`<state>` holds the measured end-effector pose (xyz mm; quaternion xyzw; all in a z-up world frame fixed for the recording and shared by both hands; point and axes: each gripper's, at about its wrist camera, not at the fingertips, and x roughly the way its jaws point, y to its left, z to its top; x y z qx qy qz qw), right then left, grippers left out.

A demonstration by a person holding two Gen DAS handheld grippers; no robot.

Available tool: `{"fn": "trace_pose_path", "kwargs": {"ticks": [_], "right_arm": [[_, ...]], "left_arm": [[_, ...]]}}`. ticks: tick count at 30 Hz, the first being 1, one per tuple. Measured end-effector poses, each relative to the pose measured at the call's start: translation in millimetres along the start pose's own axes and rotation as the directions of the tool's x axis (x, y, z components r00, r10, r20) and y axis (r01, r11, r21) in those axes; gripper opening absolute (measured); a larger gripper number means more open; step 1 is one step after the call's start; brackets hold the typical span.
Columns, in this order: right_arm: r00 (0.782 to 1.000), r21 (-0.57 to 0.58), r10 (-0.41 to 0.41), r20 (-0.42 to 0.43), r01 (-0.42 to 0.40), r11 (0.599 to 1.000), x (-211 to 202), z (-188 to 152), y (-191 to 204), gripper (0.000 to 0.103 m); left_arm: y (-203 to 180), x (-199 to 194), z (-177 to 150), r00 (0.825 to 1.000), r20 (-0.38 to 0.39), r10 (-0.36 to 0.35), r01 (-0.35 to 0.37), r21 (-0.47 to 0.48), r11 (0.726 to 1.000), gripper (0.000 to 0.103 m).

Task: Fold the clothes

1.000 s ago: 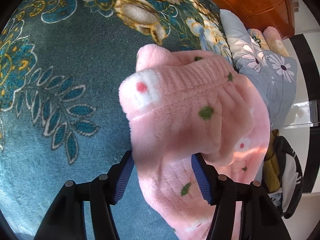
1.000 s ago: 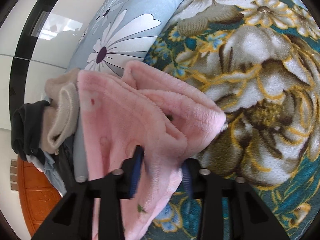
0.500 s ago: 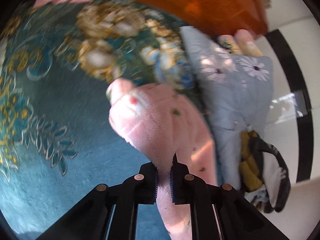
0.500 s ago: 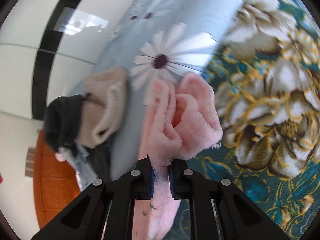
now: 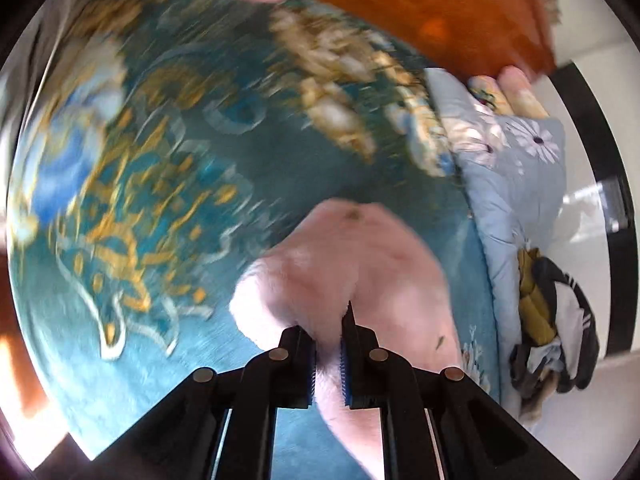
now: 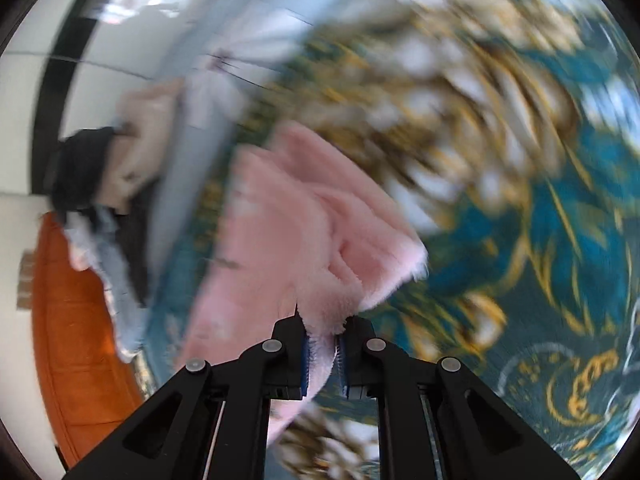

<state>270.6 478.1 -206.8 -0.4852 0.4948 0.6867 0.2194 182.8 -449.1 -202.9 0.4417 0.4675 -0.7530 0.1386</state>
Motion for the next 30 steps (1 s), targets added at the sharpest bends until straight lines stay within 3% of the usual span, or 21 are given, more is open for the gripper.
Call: {"fn": "trace_pose_path", "kwargs": {"ticks": [3,9,18,20,23,25,27,28,30], "right_arm": [[1.000,-0.010,-0.027,-0.009,0.027,1.000,4.2,-3.2,-5.3,0.011],[1.000,-0.074,-0.024,-0.005,0.024,0.997,1.4,-0.7,4.2,0.011],[0.997,-0.045,-0.063,-0.039,0.061,0.997,20.4,-6.2,-17.3,0.012],[0.996,-0.054,-0.071,-0.046,0.069,0.996,22.2,-5.0,-15.8,0.012],[0.996,-0.053,-0.076,-0.049,0.073,0.996,23.1,-5.0,-15.4,0.013],[0.996,-0.047,-0.074,-0.049,0.072,0.996,23.5,-5.2,-16.2,0.013],[0.996,-0.044,-0.075,-0.050,0.073,0.996,23.7,-5.1,-16.1,0.013],[0.996,-0.045,-0.076,-0.051,0.074,0.996,23.7,-5.0,-15.8,0.013],[0.995,-0.048,-0.080,-0.054,0.078,0.996,24.2,-4.5,-15.1,0.013]], "left_arm": [[8.5,-3.1,-4.9,1.000,0.005,-0.027,0.027,-0.016,1.000,0.010],[-6.6,-6.0,-6.7,1.000,0.009,-0.003,0.003,0.038,0.999,0.014],[16.9,-3.5,-7.1,0.991,-0.013,-0.136,0.133,-0.132,0.982,0.021],[24.4,-1.9,-5.1,0.980,0.007,-0.198,0.195,-0.206,0.959,0.034],[37.1,4.0,-5.0,0.956,0.058,-0.288,0.291,-0.330,0.898,0.046],[43.3,9.4,-5.8,0.942,0.091,-0.323,0.332,-0.396,0.856,0.047],[43.0,12.3,-5.0,0.943,0.109,-0.314,0.330,-0.421,0.845,0.045],[40.7,13.0,-4.0,0.948,0.112,-0.298,0.317,-0.421,0.850,0.043],[27.0,11.2,0.0,0.971,0.095,-0.219,0.239,-0.369,0.898,0.029]]}}
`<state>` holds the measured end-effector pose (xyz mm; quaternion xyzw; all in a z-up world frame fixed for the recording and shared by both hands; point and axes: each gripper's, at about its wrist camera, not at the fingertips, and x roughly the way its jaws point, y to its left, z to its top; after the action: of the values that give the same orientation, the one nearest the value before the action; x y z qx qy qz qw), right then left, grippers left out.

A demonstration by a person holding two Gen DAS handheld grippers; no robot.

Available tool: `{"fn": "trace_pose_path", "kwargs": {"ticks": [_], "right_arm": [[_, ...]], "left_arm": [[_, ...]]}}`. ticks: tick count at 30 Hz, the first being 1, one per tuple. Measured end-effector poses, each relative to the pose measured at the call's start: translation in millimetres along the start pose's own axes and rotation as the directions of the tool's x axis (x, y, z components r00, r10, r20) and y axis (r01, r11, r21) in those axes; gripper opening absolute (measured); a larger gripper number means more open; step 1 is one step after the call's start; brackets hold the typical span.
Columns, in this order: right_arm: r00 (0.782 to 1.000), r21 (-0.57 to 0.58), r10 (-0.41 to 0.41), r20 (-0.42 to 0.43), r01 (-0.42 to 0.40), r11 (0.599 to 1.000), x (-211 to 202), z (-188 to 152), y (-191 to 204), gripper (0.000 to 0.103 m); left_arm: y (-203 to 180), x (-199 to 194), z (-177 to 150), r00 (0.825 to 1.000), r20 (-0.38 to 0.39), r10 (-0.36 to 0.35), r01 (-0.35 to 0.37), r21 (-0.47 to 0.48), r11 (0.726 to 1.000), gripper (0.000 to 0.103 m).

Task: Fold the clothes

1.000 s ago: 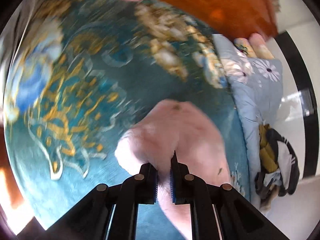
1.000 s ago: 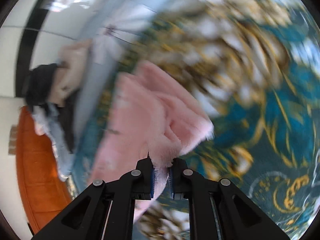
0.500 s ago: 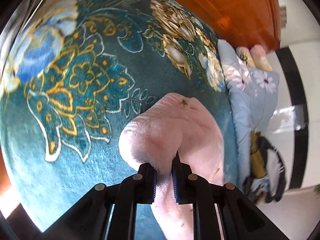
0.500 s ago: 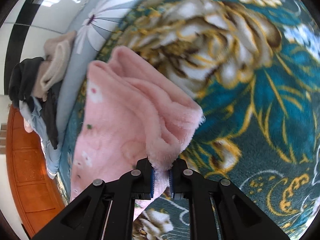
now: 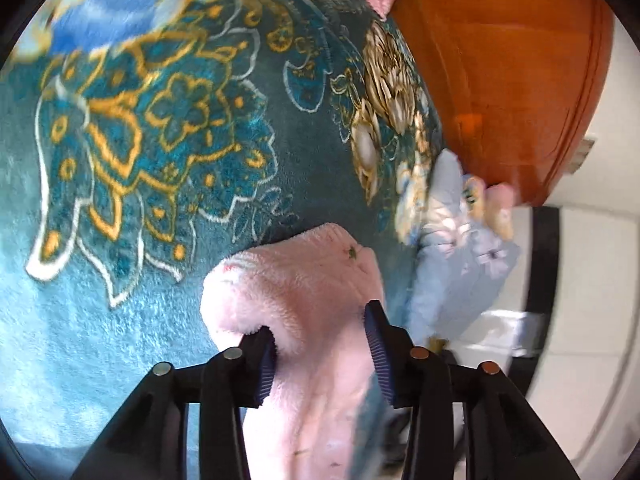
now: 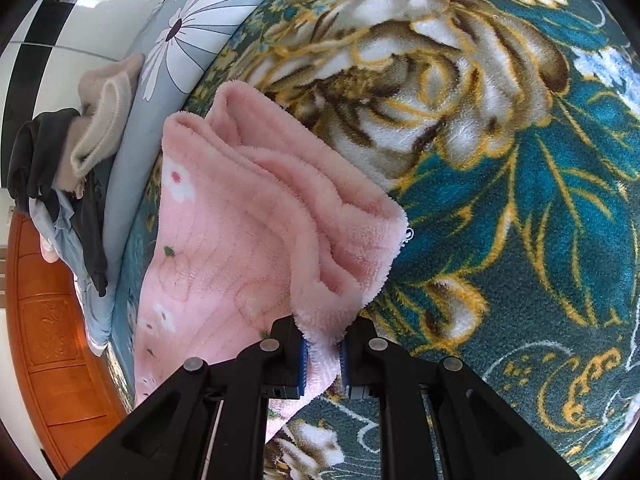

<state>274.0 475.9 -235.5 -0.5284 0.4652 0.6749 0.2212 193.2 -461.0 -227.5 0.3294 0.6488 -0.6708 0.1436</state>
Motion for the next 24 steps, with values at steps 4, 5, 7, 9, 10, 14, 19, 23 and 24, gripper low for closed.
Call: {"fn": "trace_pose_path", "kwargs": {"ticks": [4,5,7,9,10,14,19,23,24], "right_arm": [[1.000,0.003,-0.001,-0.001,0.001,1.000,0.7,0.3,-0.3,0.013],[1.000,0.002,-0.001,0.000,0.001,1.000,0.7,0.3,-0.3,0.013],[1.000,-0.003,-0.001,-0.002,0.001,1.000,0.9,0.5,0.3,0.013],[1.000,0.000,-0.004,0.000,0.004,1.000,1.3,0.4,0.5,0.013],[1.000,0.003,-0.005,0.002,0.005,1.000,1.6,0.2,0.5,0.014],[1.000,0.008,-0.004,0.003,0.004,1.000,2.0,0.5,0.2,0.014],[1.000,0.009,0.001,-0.002,-0.001,1.000,1.4,1.9,-0.5,0.014],[1.000,0.016,0.008,-0.001,-0.008,1.000,1.9,2.7,-2.2,0.014],[1.000,0.014,0.006,-0.001,-0.006,1.000,1.8,3.0,-2.0,0.014]], "left_arm": [[-52.8,-0.2,-21.8,0.990,0.064,0.128,-0.142,0.294,0.945,0.017],[-73.2,-0.6,-37.6,0.989,0.077,0.130,-0.150,0.413,0.898,0.016],[-112.5,-0.2,-73.0,0.988,0.088,0.129,-0.155,0.635,0.757,0.016],[-140.6,6.8,-127.5,0.990,0.029,0.135,-0.099,0.832,0.546,0.016],[-144.3,13.7,-155.8,0.987,-0.013,0.161,-0.062,0.893,0.446,0.016],[-123.5,51.3,-235.0,0.941,-0.068,0.331,0.008,0.984,0.179,0.016],[-102.2,71.8,-255.5,0.908,-0.034,0.418,-0.002,0.996,0.087,0.016],[-118.8,50.7,-219.9,0.943,0.051,0.328,-0.091,0.990,0.108,0.015],[-125.3,43.6,-206.5,0.951,0.096,0.294,-0.133,0.985,0.110,0.015]]}}
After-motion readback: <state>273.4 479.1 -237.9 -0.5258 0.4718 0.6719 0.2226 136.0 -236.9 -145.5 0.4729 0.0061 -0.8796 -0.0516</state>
